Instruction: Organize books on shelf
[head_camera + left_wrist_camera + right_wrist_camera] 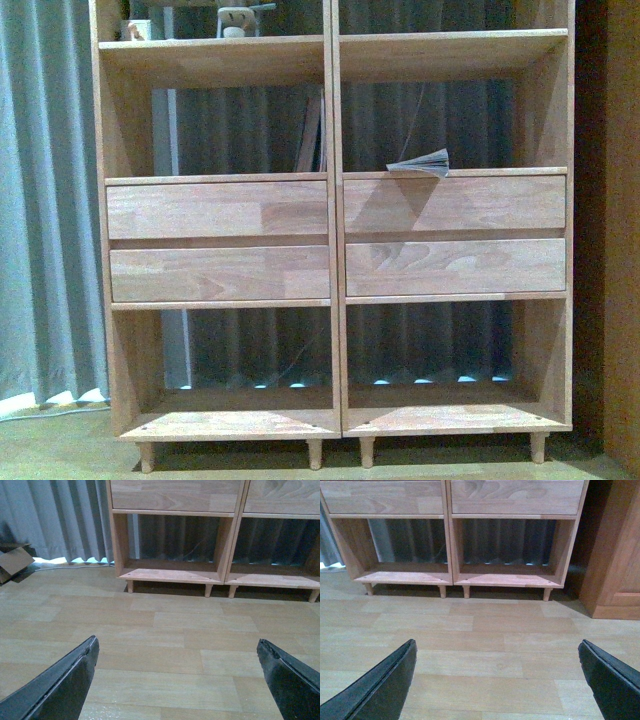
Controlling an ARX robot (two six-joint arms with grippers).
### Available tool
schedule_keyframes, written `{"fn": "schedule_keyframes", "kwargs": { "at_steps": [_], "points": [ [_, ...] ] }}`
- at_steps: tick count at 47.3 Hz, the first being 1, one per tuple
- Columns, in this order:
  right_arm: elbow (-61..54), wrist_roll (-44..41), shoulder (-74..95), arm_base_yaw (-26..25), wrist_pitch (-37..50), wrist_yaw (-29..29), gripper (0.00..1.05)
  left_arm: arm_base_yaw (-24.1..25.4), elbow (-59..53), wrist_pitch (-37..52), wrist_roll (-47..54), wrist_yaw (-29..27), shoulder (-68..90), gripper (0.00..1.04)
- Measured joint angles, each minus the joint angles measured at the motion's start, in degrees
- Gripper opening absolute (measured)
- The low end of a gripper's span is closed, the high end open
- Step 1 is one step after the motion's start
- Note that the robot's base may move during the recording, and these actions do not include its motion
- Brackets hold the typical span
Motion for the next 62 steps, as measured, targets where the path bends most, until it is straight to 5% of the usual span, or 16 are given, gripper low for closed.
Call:
{"fn": "schedule_keyframes", "kwargs": {
  "at_steps": [62],
  "points": [
    [0.0, 0.0, 0.0, 0.0, 0.0, 0.0, 0.98, 0.0, 0.0, 0.0, 0.0, 0.0, 0.0, 0.97]
  ]
}}
